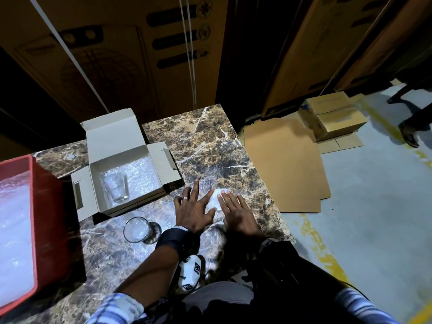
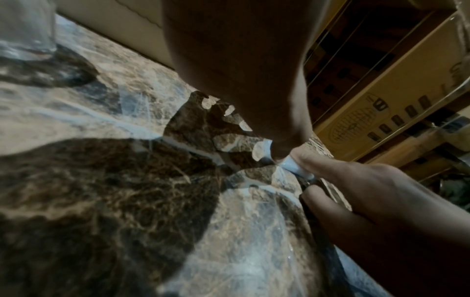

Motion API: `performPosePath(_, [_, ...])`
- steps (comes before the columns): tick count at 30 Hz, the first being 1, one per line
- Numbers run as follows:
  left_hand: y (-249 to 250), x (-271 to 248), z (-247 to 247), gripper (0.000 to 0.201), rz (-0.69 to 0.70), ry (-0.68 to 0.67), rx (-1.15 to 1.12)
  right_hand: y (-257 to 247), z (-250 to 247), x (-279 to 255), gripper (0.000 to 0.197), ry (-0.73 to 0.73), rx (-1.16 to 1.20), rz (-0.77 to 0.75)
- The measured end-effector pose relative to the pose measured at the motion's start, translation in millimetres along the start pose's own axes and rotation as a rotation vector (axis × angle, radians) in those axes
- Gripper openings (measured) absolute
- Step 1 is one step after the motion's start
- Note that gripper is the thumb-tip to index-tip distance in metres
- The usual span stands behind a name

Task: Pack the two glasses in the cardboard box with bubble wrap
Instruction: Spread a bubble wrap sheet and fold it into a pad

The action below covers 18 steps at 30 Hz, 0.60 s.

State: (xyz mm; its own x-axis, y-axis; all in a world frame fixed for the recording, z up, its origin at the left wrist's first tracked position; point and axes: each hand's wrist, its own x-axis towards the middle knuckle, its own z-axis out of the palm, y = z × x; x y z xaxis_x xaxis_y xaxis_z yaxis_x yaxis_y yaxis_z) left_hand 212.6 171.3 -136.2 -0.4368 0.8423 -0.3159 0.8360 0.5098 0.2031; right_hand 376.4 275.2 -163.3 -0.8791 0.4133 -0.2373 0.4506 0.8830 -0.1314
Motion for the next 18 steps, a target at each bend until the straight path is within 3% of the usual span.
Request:
performPosePath(3, [-0.3,-0.8,-2.2,0.069,-0.003,-0.005,0.000,-2.8,-4.8,0.3,0.074,0.032,0.024,0.010])
performPosePath(9, [1.6,-1.8,-5.9,0.074,-0.005,-0.020,0.031,6.0,-10.6,-6.7,0.064,0.178,0.061,0.020])
performPosePath(18, [2.9,-1.6,-5.9,0.066,-0.005,-0.027,0.045,7.2,-24.9,-9.8,0.056,0.085,0.027,0.088])
